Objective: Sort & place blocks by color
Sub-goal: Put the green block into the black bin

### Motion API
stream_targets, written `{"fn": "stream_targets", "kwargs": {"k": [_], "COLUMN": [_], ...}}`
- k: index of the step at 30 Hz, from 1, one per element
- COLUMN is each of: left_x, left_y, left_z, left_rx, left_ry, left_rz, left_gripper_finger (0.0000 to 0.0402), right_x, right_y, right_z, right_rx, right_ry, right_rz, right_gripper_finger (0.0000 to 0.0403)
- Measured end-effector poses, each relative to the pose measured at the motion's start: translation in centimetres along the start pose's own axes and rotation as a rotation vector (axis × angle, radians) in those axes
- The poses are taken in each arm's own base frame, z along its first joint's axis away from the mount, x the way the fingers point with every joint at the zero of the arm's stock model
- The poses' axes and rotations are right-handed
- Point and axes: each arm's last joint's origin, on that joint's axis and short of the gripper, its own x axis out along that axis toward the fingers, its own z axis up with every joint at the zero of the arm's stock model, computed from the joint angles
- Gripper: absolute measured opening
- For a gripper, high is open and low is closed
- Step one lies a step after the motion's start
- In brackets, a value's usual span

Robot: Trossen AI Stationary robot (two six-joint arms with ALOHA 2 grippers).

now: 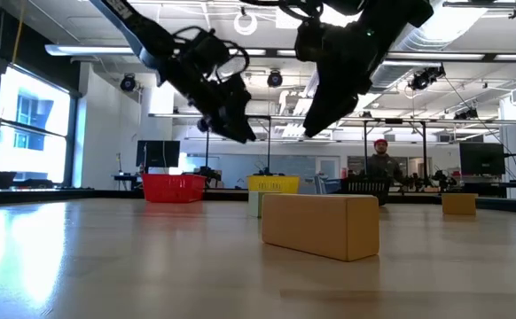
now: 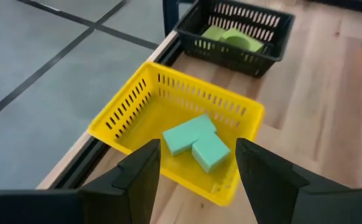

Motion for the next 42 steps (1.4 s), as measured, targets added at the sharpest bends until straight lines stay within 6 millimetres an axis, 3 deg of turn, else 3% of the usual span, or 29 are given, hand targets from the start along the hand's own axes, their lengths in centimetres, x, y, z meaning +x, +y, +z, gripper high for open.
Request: {"fn": "stream_targets", "kwargs": {"k": [4,11,17,24,32,37,42], "left_x": [-3.3,-8.8,-11.5,-12.2,-11.8,-11.5,-11.5], "left_y": [-0.4,-2.3,-4.4,-7.0,-9.4,-10.6,-11.3], "left_z": [1.0,1.7,1.0,-0.1,-3.0,-4.2,-4.2], "left_rx": [0.015,0.043,0.084,0.121,0.109,0.082,0.07], "left_ry": [0.01,0.048,0.133,0.205,0.289,0.277,0.241], "left_rz": [-0.011,-0.063,-0.117,-0.091,-0.142,-0.169,-0.192], "left_gripper_finger": [0.0193,0.0193,0.0192,0.0191,0.0191,0.0191,0.0191], "right_x": [-0.1,-0.4,-0.6,-0.8,-0.9,0.1,1.3], "right_y": [1.2,3.4,4.7,5.8,6.6,7.0,7.3], "right_z": [-0.3,-0.8,-1.1,-1.0,-1.0,-1.4,-1.8], "right_rx": [-0.043,-0.274,-0.424,-0.452,-0.507,-0.514,-0.504], "right_ry": [0.013,0.016,-0.007,-0.055,-0.082,-0.055,-0.015], "right_rz": [0.071,0.167,0.273,0.309,0.342,0.367,0.387], "right_gripper_finger": [0.0192,0.0192,0.0192,0.0192,0.0192,0.0192,0.0192]}}
